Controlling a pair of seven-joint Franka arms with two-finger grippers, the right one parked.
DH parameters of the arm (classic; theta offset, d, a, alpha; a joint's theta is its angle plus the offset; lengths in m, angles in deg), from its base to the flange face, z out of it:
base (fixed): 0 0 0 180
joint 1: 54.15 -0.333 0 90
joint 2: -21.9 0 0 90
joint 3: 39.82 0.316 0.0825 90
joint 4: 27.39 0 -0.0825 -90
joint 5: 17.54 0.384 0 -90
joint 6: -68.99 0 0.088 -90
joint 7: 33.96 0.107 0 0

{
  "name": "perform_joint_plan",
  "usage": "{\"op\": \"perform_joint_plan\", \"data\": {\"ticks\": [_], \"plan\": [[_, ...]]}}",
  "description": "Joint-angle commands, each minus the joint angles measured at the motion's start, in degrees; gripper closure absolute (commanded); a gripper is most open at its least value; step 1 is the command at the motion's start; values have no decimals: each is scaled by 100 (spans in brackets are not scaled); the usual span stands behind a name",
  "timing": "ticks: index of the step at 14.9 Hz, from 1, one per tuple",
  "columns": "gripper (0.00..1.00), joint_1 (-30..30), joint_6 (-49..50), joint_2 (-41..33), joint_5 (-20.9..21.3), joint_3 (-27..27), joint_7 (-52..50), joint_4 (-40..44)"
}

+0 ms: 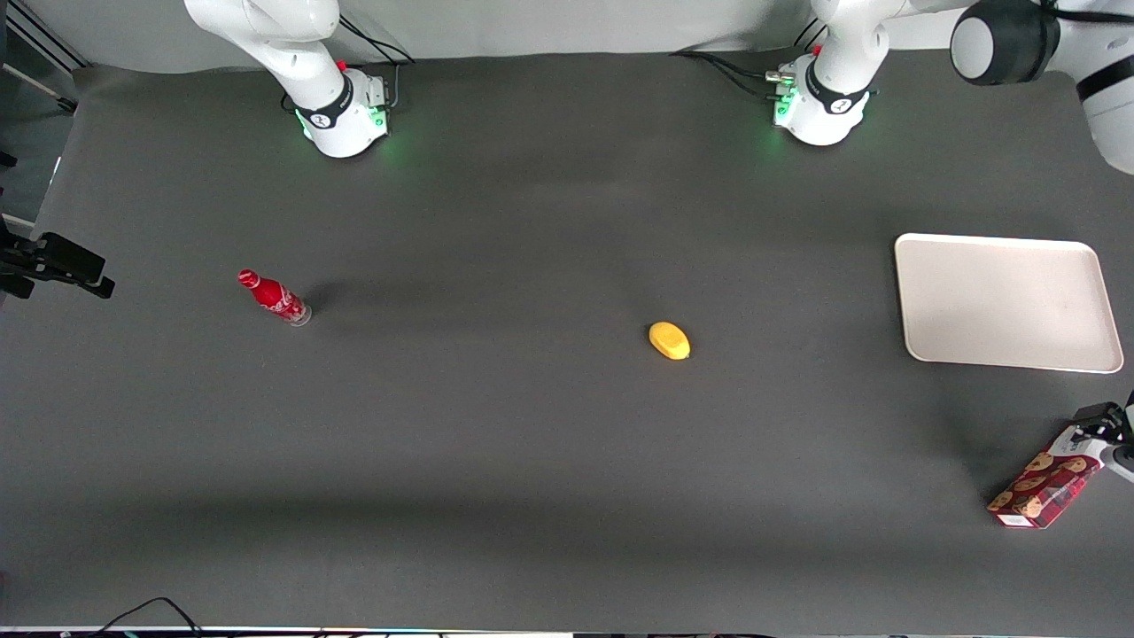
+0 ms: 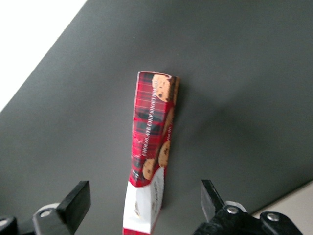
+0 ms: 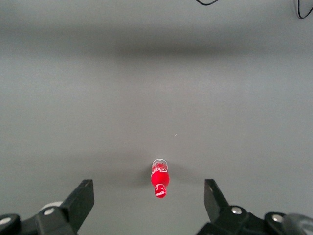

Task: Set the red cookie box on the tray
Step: 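Lower the left gripper onto the red plaid cookie box and grasp it, then lift the cookie box with the left gripper and carry it over the tray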

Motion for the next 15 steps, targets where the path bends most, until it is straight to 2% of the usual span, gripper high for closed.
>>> {"op": "perform_joint_plan", "data": {"ticks": [1, 3, 9, 10, 11, 12, 15], "plan": [[0, -69, -194, 690, -230, 59, 391, 651], [0, -113, -351, 963, -387, 68, 400, 660], [0, -201, -1011, 1395, -441, 77, 583, 625], [2, -201, -1116, 1482, -484, 77, 688, 607], [37, -210, -1230, 1544, -659, 77, 707, 581], [99, -219, -1275, 1562, -791, 94, 716, 563], [100, -219, -1013, 1553, -845, 94, 681, 572]]}}
